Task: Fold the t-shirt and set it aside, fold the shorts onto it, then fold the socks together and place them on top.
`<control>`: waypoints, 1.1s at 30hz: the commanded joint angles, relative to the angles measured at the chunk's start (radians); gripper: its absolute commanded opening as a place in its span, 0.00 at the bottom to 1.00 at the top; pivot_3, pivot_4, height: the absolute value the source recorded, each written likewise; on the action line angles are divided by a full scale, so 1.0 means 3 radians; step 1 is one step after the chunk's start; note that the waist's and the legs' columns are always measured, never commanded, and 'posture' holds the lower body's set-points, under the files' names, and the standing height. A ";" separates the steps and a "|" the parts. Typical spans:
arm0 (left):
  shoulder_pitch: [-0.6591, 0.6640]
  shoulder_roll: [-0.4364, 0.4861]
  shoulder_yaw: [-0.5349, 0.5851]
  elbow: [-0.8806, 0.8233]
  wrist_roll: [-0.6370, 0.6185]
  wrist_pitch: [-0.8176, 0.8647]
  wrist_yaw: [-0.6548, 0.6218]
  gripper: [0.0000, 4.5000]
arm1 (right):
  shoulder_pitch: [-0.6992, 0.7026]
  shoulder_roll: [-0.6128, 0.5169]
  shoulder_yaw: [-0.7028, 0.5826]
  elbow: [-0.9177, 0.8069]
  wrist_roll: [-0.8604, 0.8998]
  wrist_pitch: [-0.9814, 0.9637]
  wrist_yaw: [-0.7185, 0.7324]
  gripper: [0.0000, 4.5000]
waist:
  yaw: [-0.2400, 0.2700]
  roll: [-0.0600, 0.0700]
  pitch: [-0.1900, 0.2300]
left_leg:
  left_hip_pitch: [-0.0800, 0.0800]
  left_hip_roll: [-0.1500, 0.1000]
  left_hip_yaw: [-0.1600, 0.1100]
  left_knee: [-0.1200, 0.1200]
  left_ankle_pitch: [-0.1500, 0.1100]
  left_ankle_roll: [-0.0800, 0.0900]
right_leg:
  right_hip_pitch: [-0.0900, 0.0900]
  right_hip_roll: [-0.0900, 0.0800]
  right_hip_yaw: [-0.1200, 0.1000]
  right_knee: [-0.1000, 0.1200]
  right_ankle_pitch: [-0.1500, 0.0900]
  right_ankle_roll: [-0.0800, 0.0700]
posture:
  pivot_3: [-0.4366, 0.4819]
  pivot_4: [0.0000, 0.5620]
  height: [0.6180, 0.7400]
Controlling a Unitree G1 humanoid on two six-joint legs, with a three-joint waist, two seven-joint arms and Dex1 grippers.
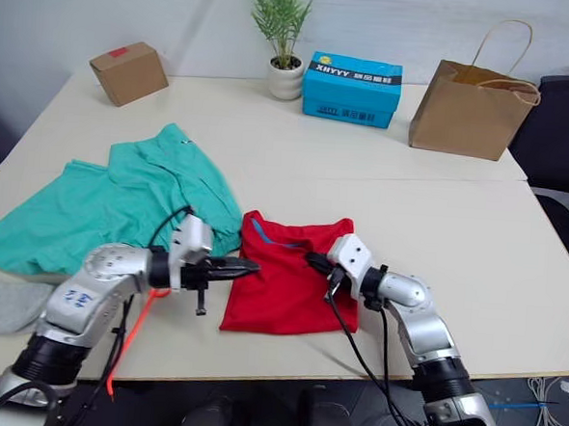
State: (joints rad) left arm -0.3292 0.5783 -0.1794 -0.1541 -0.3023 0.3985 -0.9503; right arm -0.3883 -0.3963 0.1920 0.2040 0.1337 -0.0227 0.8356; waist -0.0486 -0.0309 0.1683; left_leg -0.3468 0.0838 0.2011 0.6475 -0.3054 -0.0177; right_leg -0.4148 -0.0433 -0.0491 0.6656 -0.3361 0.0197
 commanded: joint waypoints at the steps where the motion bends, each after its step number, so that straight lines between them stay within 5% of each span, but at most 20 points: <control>1: 0.0000 -0.0001 -0.0236 0.0108 0.0324 -0.0041 0.0111 0.01 | -0.0256 0.0070 -0.0009 0.0312 -0.0171 -0.0199 -0.0147 0.00 | -0.0030 0.0000 0.0000 | 0.0001 0.0001 0.0001 0.0000 0.0001 -0.0001 | 0.0000 0.0002 0.0000 0.0000 0.0000 0.0000 | 0.48 0.27 1.00; 12: 0.0261 0.0002 -0.0207 0.0178 0.0457 -0.0099 0.0339 0.01 | -0.0922 0.0426 -0.0544 0.1109 -0.0082 -0.0137 -0.0915 0.00 | -0.0034 0.0002 0.0000 | -0.0006 0.0004 0.0001 0.0004 0.0004 -0.0004 | -0.0010 0.0001 0.0002 0.0011 -0.0002 -0.0004 | 0.48 0.27 1.00; 19: 0.0272 0.0039 0.0155 0.0020 0.0095 -0.0088 0.0210 0.01 | -0.0394 0.0099 -0.0501 0.0077 0.0582 0.0237 0.0183 0.00 | -0.0036 0.0004 0.0002 | -0.0010 0.0005 -0.0001 -0.0001 0.0004 -0.0004 | -0.0013 0.0002 0.0001 0.0008 -0.0002 -0.0004 | 0.48 0.27 1.00; 24: 0.0105 -0.0101 0.0360 -0.0065 -0.0258 -0.0118 0.0072 0.01 | -0.0060 -0.0110 -0.0228 -0.0355 0.0506 0.0470 0.0471 0.00 | -0.0022 0.0005 0.0003 | -0.0020 0.0006 -0.0001 0.0002 0.0004 -0.0004 | -0.0024 0.0002 0.0001 0.0011 -0.0002 -0.0004 | 0.48 0.27 1.00; 33: -0.0454 -0.0393 -0.0106 0.0571 0.0291 -0.0348 0.0203 0.01 | 0.0390 -0.0317 0.0068 -0.0701 0.0144 0.0124 0.0564 0.00 | 0.0011 0.0003 0.0003 | -0.0024 0.0001 -0.0001 0.0003 0.0004 -0.0003 | -0.0025 0.0001 0.0000 0.0007 -0.0001 -0.0002 | 0.48 0.27 1.00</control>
State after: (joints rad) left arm -0.4437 0.4704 -0.1845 -0.0023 -0.2515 0.3212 -0.9027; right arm -0.2858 -0.4814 0.1959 0.0389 0.1852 0.0430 0.9914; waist -0.0454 -0.0301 0.1693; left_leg -0.3542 0.0842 0.2008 0.6488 -0.3042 -0.0186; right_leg -0.4224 -0.0426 -0.0492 0.6674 -0.3365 0.0191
